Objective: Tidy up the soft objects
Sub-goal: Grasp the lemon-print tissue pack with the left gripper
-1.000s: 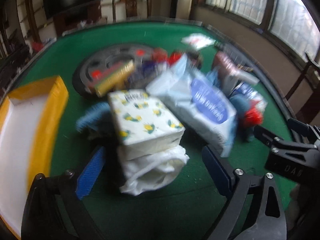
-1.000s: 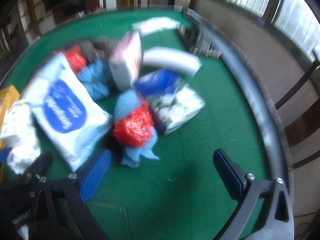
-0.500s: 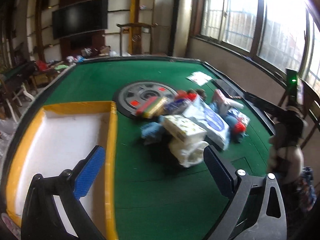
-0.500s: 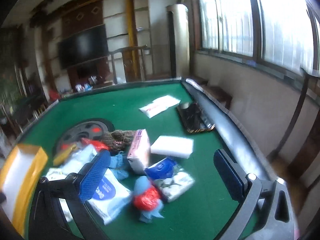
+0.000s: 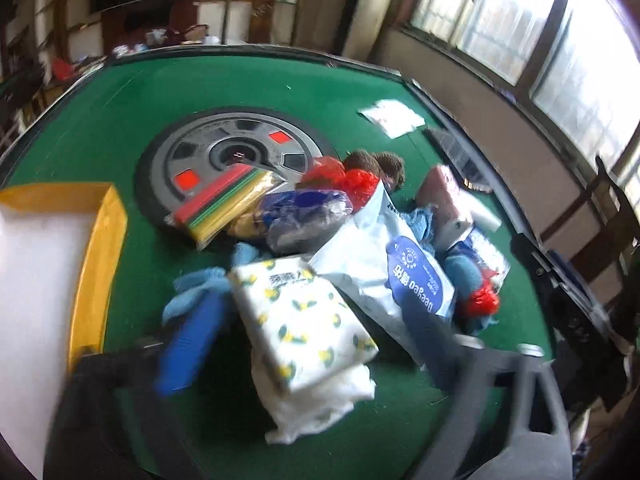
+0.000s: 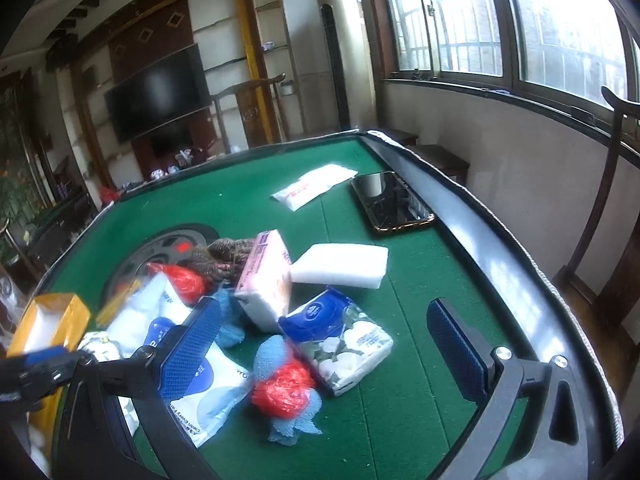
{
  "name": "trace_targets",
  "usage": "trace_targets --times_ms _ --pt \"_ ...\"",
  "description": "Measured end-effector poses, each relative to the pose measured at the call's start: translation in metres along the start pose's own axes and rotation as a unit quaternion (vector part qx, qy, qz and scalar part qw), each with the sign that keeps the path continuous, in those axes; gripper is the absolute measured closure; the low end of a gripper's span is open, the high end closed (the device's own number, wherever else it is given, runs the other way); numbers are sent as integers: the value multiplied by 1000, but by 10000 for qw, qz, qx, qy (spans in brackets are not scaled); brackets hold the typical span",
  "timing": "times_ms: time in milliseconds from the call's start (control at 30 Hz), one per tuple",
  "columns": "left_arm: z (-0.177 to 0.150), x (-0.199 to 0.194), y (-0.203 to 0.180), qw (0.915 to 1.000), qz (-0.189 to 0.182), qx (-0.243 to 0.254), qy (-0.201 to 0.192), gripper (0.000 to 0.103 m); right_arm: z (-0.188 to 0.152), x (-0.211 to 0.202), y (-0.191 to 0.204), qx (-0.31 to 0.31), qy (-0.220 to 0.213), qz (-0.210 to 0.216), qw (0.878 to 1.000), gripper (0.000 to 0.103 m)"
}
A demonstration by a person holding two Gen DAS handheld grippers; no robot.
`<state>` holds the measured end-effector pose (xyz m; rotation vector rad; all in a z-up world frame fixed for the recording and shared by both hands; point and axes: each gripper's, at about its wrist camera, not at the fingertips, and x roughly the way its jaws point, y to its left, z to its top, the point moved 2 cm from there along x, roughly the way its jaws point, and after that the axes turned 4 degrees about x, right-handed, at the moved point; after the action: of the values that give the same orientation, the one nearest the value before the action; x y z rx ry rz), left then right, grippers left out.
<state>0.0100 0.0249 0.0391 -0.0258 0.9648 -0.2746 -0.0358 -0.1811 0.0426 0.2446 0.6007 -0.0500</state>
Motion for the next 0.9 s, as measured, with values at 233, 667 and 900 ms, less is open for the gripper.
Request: trace_targets --times_ms 233,667,900 --pt "-13 -4 1 9998 8 203 90 74 -1 1 -2 45 69 -45 10000 2" --pt "-14 13 -25 9959 336 835 123 61 -4 5 0 -41 172 -114 9998 2" --pt "-15 -24 3 9984 -149 494 -228 100 -4 6 1 -72 178 -107 9998 2"
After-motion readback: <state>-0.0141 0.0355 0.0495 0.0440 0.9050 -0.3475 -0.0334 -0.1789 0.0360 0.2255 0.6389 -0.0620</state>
